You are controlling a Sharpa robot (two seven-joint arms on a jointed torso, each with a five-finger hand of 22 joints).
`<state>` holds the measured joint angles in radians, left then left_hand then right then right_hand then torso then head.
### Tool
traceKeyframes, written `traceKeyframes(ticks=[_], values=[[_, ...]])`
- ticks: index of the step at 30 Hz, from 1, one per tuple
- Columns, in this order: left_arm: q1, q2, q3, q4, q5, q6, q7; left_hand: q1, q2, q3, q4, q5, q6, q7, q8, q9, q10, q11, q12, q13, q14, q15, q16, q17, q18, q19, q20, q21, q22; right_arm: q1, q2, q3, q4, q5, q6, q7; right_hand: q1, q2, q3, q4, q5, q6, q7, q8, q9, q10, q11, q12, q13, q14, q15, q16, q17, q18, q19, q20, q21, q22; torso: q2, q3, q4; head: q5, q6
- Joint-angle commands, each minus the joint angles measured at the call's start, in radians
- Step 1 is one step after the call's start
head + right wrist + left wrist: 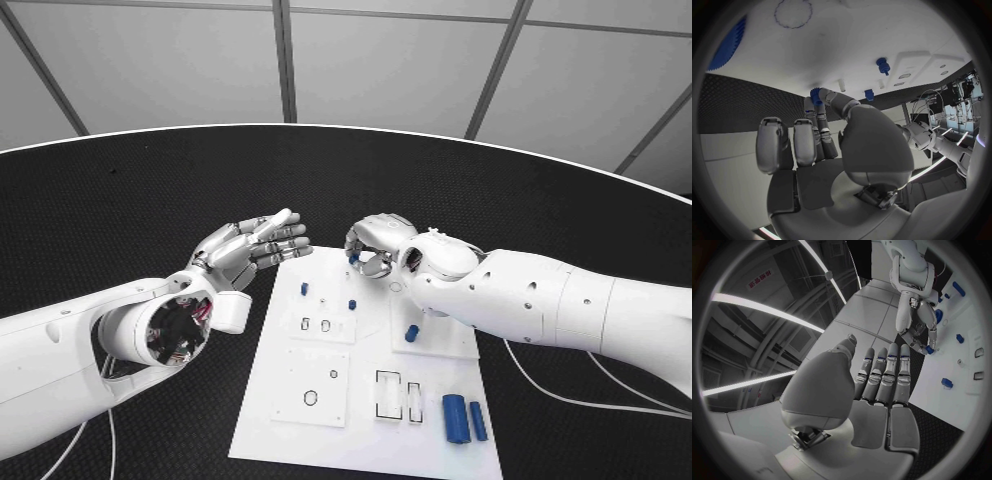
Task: Assemble the parts on the task board
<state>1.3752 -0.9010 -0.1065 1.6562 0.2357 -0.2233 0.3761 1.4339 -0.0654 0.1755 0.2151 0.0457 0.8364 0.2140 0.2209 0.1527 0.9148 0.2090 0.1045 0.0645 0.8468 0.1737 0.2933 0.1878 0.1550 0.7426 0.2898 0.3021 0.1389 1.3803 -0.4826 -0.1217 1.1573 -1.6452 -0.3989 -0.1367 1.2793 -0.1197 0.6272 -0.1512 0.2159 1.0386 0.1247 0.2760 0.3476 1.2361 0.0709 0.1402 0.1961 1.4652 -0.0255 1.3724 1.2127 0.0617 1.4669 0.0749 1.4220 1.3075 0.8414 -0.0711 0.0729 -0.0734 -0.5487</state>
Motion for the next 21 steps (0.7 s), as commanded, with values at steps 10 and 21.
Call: traceKeyframes(ticks=[10, 21], values=[[0.001, 0.001, 0.000, 0.000, 0.000, 0.001, -0.002, -0.003, -0.003, -0.005, -0.002, 0.004, -0.008, 0.048, -0.006, -0.001, -0.005, 0.005, -0.005, -0.001, -0.006, 0.003, -0.007, -0.002, 0.015, -0.007, 0.000, -0.005, -0.002, 0.000, 0.008, 0.000, -0.010, 0.000, -0.014, 0.010, -0.039, -0.036, 0.012, 0.025, -0.014, -0.087, 0.024, -0.050, 0.008, -0.079, 0.012, -0.063, 0.042, 0.032, 0.023, -0.021, -0.043, -0.001, -0.013, 0.018, -0.027, -0.034, 0.002, -0.0007, 0.0013, 0.000, 0.000], [0.001, -0.001, 0.000, -0.005, 0.000, 0.004, -0.005, -0.005, -0.003, -0.006, -0.001, 0.004, -0.008, 0.049, -0.007, -0.002, -0.006, 0.005, -0.006, -0.001, -0.007, 0.003, -0.009, -0.002, 0.014, -0.007, 0.000, -0.005, -0.003, 0.000, -0.035, 0.000, 0.036, 0.000, -0.026, 0.002, -0.071, -0.088, 0.021, 0.039, -0.022, -0.183, 0.028, -0.105, 0.008, -0.177, 0.030, -0.074, 0.009, 0.014, 0.038, -0.060, -0.113, 0.021, -0.054, 0.036, -0.101, -0.138, -0.002, 0.0040, -0.0021, 0.002, -0.005]])
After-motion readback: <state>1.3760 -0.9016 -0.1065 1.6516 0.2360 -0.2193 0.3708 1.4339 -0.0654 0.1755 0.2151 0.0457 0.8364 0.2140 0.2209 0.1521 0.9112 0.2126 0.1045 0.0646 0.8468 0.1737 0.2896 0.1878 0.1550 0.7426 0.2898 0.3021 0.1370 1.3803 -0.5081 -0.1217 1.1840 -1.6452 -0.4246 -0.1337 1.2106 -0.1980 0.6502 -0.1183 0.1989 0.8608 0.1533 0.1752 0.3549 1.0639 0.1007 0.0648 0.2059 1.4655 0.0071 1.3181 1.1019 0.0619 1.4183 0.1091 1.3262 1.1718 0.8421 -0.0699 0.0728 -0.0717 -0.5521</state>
